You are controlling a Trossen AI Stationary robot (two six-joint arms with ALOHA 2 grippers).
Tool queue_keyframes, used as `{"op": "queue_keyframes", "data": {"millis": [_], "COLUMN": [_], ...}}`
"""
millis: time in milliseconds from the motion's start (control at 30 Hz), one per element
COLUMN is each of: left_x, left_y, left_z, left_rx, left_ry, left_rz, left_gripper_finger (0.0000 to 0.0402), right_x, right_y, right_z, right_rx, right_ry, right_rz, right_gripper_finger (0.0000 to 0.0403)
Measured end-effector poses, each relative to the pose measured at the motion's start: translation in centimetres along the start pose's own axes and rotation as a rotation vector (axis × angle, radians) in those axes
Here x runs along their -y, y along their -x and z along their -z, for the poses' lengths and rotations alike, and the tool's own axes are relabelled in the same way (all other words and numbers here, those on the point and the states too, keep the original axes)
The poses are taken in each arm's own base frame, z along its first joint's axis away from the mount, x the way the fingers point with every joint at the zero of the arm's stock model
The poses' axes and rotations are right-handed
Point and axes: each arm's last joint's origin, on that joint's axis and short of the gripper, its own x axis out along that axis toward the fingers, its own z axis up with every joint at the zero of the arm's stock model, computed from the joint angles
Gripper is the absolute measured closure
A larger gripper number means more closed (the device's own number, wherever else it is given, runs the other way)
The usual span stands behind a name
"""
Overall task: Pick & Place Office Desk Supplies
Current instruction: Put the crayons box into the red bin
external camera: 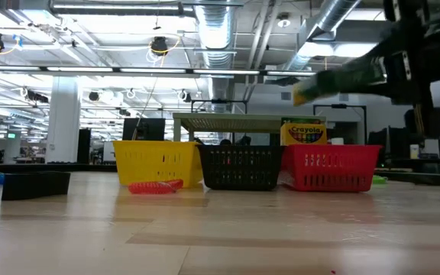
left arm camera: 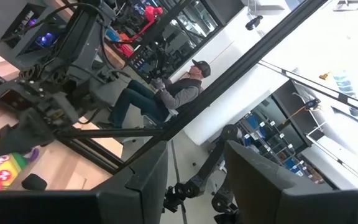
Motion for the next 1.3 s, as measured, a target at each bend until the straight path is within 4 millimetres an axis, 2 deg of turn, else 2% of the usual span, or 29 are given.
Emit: {"op": "queue_keyframes", "data": {"millis": [167,433,867,967,1200,1300], "left_x": [0.0,0.0,0.0,0.0,0.0,0.1], "left_y": [0.0,0.0,0.0,0.0,0.0,0.0], "left_z": [0.0,0.0,0.0,0.1,0.1,0.1], "left_rx": [0.0,0.0,-0.015,-0.017,-0.032,-0.037], "left_ry": [-0.005,-0.007,-0.041,-0.042,-0.043,-0.043], "left_rz": [0.0,0.0,0.014,0.014,0.026,0.032], "left_gripper_finger": [0.0247,0.0247,0.0247,0.0247,0.0247,0.0247], "right_x": [0.9,1.3,2.3,2.3,2.4,2.3], "right_y": [-0.5,-1.2,-1.4,-1.6,-2.0,-2.1], "right_z": [-0.6,-1.6,-2.1,-2.4,-2.9,-3.0], "right_rx": [0.045,0.101,0.095,0.114,0.118,0.122], "right_ry": [-0.005,-0.017,-0.038,-0.044,-0.07,-0.084], "right_rz": [0.077,0.113,0.206,0.21,0.221,0.219], "right_gripper_finger": [0.0289,0.0288,0.0287,0.0271,0.0191,0.0169]}}
